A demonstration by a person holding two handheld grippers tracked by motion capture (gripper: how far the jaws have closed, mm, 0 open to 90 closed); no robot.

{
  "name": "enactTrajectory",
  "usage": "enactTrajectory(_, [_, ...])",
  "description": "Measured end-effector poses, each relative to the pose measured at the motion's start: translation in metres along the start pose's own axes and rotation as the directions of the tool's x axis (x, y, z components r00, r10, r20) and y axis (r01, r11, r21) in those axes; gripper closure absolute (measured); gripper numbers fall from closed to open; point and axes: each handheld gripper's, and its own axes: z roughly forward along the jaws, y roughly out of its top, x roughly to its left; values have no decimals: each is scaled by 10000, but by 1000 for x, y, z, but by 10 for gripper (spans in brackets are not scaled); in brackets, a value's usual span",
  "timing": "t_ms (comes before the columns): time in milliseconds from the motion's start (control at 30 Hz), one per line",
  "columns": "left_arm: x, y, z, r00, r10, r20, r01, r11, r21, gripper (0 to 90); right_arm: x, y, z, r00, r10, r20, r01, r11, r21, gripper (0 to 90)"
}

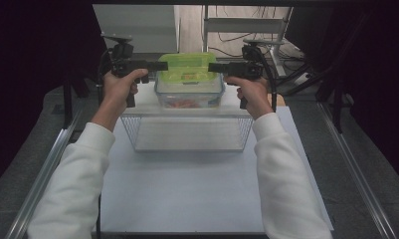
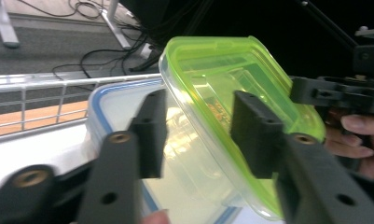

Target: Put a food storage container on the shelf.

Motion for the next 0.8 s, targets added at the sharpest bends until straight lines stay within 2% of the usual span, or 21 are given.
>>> enactTrajectory(100, [3,0,1,10000,53,2,-52,9997,-234,451,1,0,-1,9998,-46,203,46,10000,32,572])
enactTrajectory(133, [4,1,1,10000,7,35,-6,9994,-353,376,1,-1,-1,9996,-137,233,138,9999,-39,562])
enactTrajectory(300, [1,1,0,9997,247,14,-246,9983,-530,326,2,-2,-2,9995,-106,296,108,9999,-65,518])
enactTrajectory(333, [0,1,-1,9997,260,40,-257,9983,-522,285,3,-1,-4,9998,-62,179,67,9996,-260,500])
enactTrajectory(400, [-2,2,-4,9996,274,96,-268,9979,-592,264,4,0,-6,10000,-20,78,23,9991,-430,487])
enactTrajectory(600, [-7,-1,-21,9974,696,187,-684,9959,-595,250,7,-1,-13,10000,-92,11,92,9988,-485,466])
enactTrajectory(633, [-9,-4,-29,9970,725,261,-706,9952,-675,252,8,-2,-18,9999,-155,-31,154,9986,-503,462])
enactTrajectory(667, [-9,-4,-29,9970,725,261,-706,9952,-675,258,8,-2,-18,9999,-155,-31,154,9986,-503,462])
enactTrajectory(733, [-11,-9,-37,9960,744,489,-704,9943,-801,280,11,-4,-24,9996,-250,-119,243,9981,-559,457])
enactTrajectory(800, [-12,-19,-46,9946,882,545,-836,9932,-811,303,14,-9,-32,9987,-447,-250,432,9976,-541,452])
